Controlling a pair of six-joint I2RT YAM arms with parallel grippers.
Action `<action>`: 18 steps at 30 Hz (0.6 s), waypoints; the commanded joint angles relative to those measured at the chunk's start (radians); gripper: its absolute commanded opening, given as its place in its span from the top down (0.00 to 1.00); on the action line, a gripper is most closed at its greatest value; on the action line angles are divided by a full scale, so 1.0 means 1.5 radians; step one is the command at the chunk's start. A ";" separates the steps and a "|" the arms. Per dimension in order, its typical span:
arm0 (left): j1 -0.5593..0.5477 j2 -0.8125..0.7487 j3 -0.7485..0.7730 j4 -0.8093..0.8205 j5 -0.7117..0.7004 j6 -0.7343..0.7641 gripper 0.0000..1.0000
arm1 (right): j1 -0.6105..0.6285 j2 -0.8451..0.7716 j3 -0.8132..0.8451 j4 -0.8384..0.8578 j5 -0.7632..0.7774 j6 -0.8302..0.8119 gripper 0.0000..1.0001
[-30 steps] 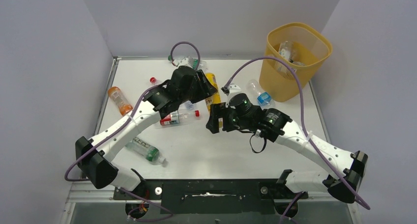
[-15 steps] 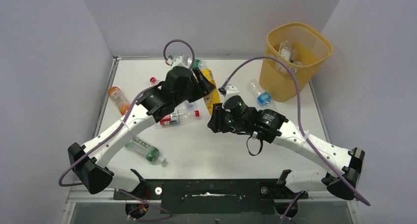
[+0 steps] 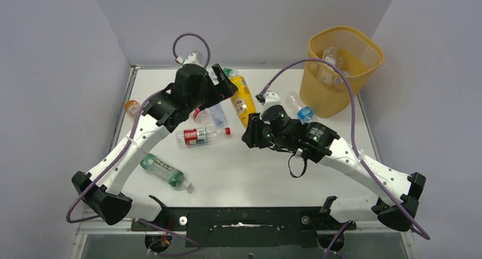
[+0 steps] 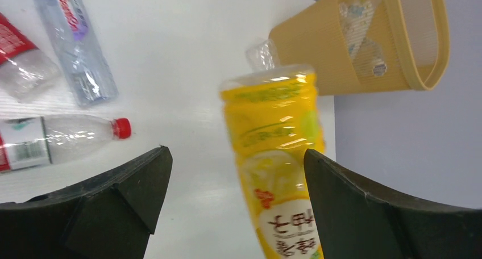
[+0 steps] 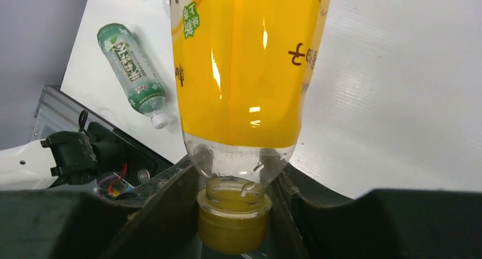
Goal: Put the plastic bottles in the bin
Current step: Pick up the plastic bottle at the center of the board, then place the plastic bottle in the trash bin.
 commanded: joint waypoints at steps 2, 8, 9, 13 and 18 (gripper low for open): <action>0.086 -0.061 0.088 -0.057 0.000 0.064 0.13 | -0.071 -0.004 0.077 -0.023 0.016 -0.035 0.93; 0.139 -0.088 0.109 -0.098 0.015 0.095 0.13 | -0.224 0.013 0.182 -0.072 -0.051 -0.112 0.93; 0.145 -0.092 0.105 -0.100 0.018 0.097 0.13 | -0.253 0.020 0.204 -0.081 -0.067 -0.125 0.93; 0.164 -0.114 0.059 -0.097 0.035 0.100 0.13 | -0.406 0.054 0.292 -0.106 -0.140 -0.173 0.93; 0.177 -0.143 -0.013 -0.089 0.047 0.100 0.13 | -0.570 0.103 0.386 -0.124 -0.244 -0.207 0.93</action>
